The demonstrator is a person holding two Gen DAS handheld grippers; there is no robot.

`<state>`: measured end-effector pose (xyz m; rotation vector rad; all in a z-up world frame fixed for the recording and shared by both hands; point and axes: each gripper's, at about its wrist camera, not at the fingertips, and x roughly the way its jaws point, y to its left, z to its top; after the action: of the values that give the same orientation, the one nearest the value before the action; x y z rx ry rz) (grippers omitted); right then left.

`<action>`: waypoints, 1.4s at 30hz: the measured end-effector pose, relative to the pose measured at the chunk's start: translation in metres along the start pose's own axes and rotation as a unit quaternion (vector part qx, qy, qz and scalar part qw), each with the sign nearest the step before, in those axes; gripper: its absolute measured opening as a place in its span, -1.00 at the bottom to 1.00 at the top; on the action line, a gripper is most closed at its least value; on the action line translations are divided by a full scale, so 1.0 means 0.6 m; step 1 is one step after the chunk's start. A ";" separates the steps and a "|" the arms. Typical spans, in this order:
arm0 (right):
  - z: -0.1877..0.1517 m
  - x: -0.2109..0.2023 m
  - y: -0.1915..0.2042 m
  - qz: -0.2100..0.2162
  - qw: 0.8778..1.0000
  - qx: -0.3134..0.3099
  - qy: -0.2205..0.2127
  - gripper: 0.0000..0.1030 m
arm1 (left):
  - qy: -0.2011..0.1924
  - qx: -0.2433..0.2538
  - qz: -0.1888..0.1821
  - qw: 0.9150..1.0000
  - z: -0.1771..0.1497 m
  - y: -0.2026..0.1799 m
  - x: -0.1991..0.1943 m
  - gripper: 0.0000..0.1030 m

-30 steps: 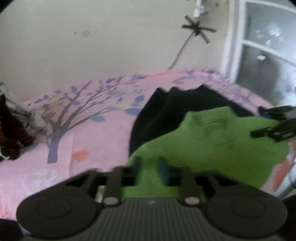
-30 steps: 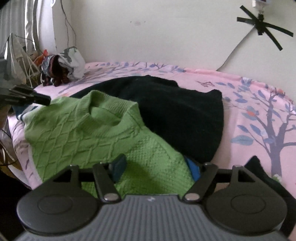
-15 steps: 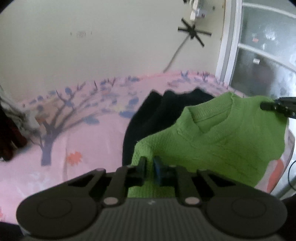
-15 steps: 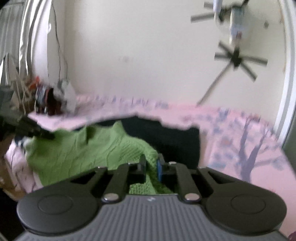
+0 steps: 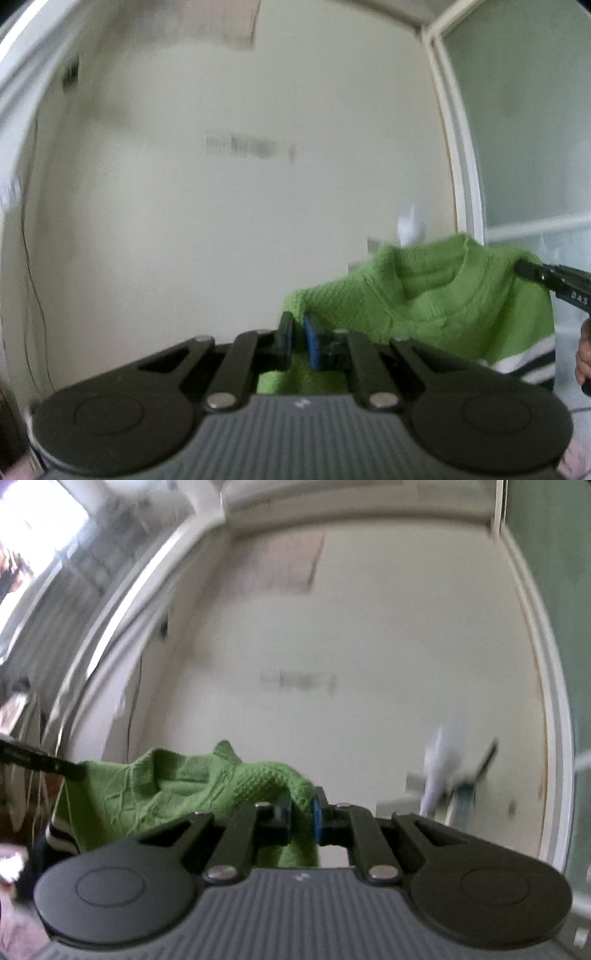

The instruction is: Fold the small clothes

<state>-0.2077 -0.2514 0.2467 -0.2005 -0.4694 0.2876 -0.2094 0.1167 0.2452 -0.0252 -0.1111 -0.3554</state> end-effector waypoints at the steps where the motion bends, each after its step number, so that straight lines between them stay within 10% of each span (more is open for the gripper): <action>1: 0.024 0.002 0.000 -0.002 1.000 -0.006 -0.018 -0.93 | -0.027 0.007 0.008 1.000 0.025 -0.008 -0.011 -0.86; 10: 0.150 0.066 -0.033 0.003 0.999 0.004 -0.044 -0.93 | -0.139 0.031 0.054 0.988 0.168 -0.045 -0.014 -0.86; 22: -0.107 0.326 -0.087 -0.031 0.983 0.095 0.153 -0.92 | 0.092 -0.029 0.099 0.990 0.008 0.041 0.347 -0.85; 26: -0.283 0.414 -0.102 -0.056 0.952 0.124 0.273 -0.09 | 0.220 -0.019 0.148 0.964 -0.129 0.071 0.512 -0.75; 29: -0.383 0.381 -0.130 -0.064 0.927 0.163 0.331 -0.21 | 0.310 -0.018 0.158 0.937 -0.242 0.090 0.536 -0.75; 32: -0.444 0.280 -0.146 -0.045 0.910 0.185 0.369 -0.19 | 0.337 -0.009 0.129 0.933 -0.318 0.109 0.473 -0.73; 36: -0.497 0.150 -0.143 -0.041 0.886 0.177 0.427 0.01 | 0.369 -0.009 0.119 0.922 -0.373 0.143 0.381 -0.11; 40: -0.536 0.051 -0.128 -0.059 0.854 0.200 0.477 0.02 | 0.397 -0.036 0.081 0.913 -0.392 0.159 0.323 0.09; 42: -0.542 0.031 -0.110 -0.062 0.860 0.190 0.469 -0.17 | 0.407 -0.044 0.065 0.910 -0.398 0.151 0.310 0.12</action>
<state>-0.0235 -0.3479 -0.0129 0.0897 0.5488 0.1224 0.0202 0.1267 0.0285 0.0272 0.7349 -0.2139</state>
